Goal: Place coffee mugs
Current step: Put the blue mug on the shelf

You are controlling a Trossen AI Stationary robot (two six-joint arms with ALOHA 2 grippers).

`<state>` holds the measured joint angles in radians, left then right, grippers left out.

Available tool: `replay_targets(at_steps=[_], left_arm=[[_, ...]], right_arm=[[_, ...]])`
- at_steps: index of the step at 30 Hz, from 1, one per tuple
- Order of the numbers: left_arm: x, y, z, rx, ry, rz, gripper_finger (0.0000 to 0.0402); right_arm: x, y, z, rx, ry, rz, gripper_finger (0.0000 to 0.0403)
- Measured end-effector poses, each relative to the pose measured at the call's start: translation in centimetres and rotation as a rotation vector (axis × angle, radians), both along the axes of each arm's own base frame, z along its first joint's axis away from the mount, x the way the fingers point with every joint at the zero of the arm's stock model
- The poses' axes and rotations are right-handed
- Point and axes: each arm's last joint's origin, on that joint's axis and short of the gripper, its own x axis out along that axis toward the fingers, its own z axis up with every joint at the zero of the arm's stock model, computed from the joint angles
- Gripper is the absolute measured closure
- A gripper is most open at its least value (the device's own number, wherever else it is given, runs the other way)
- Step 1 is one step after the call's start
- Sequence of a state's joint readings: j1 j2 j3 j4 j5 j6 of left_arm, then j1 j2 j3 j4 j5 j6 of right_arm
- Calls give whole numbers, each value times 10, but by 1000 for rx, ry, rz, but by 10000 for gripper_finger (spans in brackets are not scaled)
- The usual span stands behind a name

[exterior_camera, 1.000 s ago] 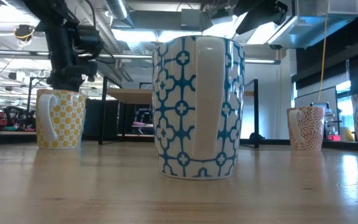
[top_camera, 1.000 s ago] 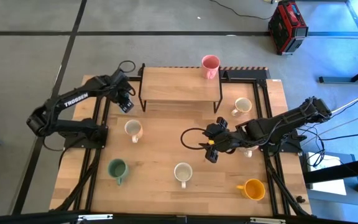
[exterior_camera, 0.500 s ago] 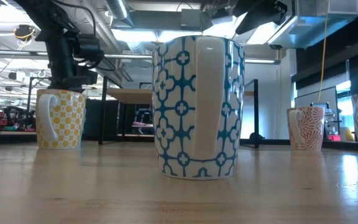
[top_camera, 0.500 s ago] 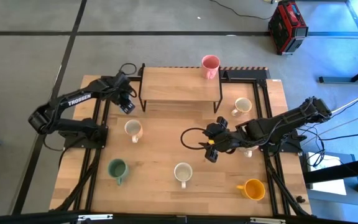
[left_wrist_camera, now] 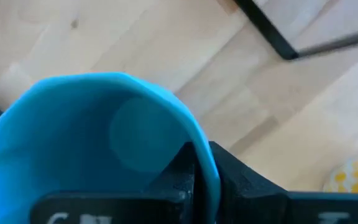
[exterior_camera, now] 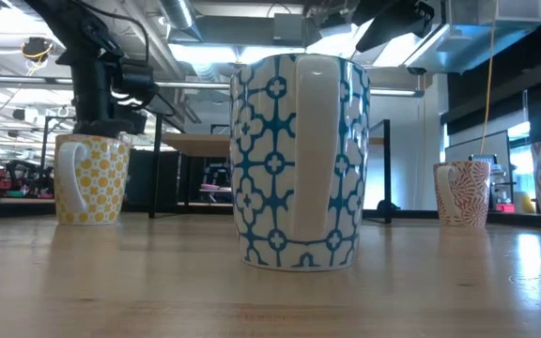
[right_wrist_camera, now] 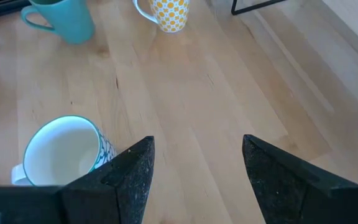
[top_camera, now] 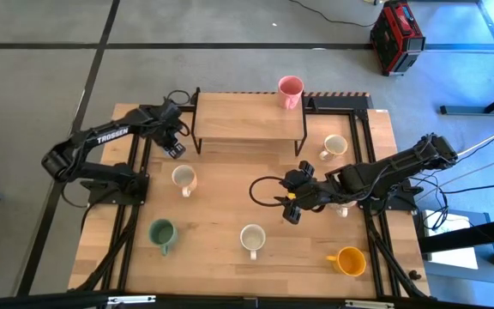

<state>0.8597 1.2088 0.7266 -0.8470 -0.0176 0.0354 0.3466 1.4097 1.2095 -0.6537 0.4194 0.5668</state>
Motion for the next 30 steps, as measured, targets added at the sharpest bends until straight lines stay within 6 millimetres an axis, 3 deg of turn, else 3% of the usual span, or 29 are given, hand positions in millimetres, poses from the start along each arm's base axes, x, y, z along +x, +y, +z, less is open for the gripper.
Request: replay_targets(at_steps=[3,9,20,26,30], left_arm=[[1,-3,18,39,21,-4,384],[-2,-13,74,131,-2,-5,384],[-7,-49,159,203,-131,-63,385],[1,-72,195,227,-292,-144,385],[16,-87,206,219,-432,-200,385]], right_arm=[[0,0,0,-13,3,12,171],[0,-1,0,-34,-1,2,171],[0,-1,0,-30,-3,-2,171],[1,0,1,-9,-19,-18,171],[1,0,1,-6,-21,-19,171]])
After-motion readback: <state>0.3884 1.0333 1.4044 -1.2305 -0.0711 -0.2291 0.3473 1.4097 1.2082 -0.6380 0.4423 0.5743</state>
